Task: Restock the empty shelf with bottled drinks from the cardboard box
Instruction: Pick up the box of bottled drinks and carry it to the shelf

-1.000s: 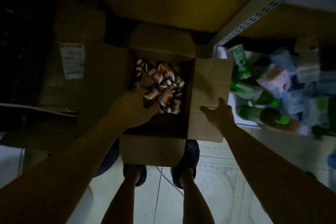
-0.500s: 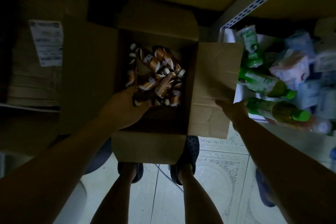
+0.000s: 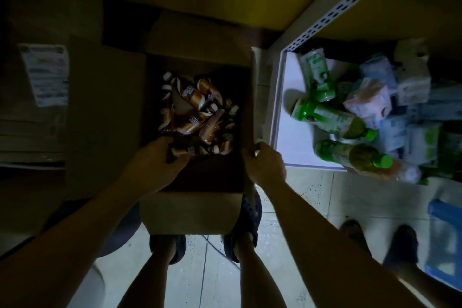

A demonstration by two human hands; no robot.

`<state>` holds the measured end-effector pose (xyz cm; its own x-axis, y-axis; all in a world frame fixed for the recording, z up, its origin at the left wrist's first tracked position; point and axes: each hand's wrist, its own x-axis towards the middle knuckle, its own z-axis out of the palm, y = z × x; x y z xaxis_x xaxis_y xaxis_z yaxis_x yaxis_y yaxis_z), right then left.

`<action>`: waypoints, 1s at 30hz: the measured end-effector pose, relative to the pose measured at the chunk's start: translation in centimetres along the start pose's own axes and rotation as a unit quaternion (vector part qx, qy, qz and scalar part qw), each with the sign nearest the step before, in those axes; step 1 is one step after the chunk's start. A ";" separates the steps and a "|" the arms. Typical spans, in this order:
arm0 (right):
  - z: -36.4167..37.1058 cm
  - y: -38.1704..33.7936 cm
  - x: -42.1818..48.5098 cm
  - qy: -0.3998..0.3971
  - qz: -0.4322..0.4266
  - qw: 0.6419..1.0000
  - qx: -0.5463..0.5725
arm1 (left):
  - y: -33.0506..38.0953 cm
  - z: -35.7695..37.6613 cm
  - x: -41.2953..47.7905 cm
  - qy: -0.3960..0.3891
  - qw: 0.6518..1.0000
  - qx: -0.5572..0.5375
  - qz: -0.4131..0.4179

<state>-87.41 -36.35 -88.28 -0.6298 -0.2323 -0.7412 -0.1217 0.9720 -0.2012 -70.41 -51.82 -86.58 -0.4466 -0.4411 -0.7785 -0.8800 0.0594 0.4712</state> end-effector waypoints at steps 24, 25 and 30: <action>2.3 -3.6 0.5 -0.034 0.049 0.995 -0.082 | -9.2 -7.1 1.5 0.143 0.975 -0.070 -0.154; 2.1 -3.5 0.5 -0.037 0.055 0.995 -0.072 | -8.6 -6.8 1.5 0.118 0.981 -0.048 -0.146; 1.1 -2.5 1.0 -0.010 0.046 0.994 -0.096 | -6.4 -6.4 3.2 0.071 0.988 0.009 -0.138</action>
<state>-86.92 -39.08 -89.22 -0.6305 -0.1414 -0.7632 -0.2098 0.9777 -0.0079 -65.12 -59.37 -89.42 -0.1629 -0.5640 -0.8096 -0.9683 -0.0661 0.2409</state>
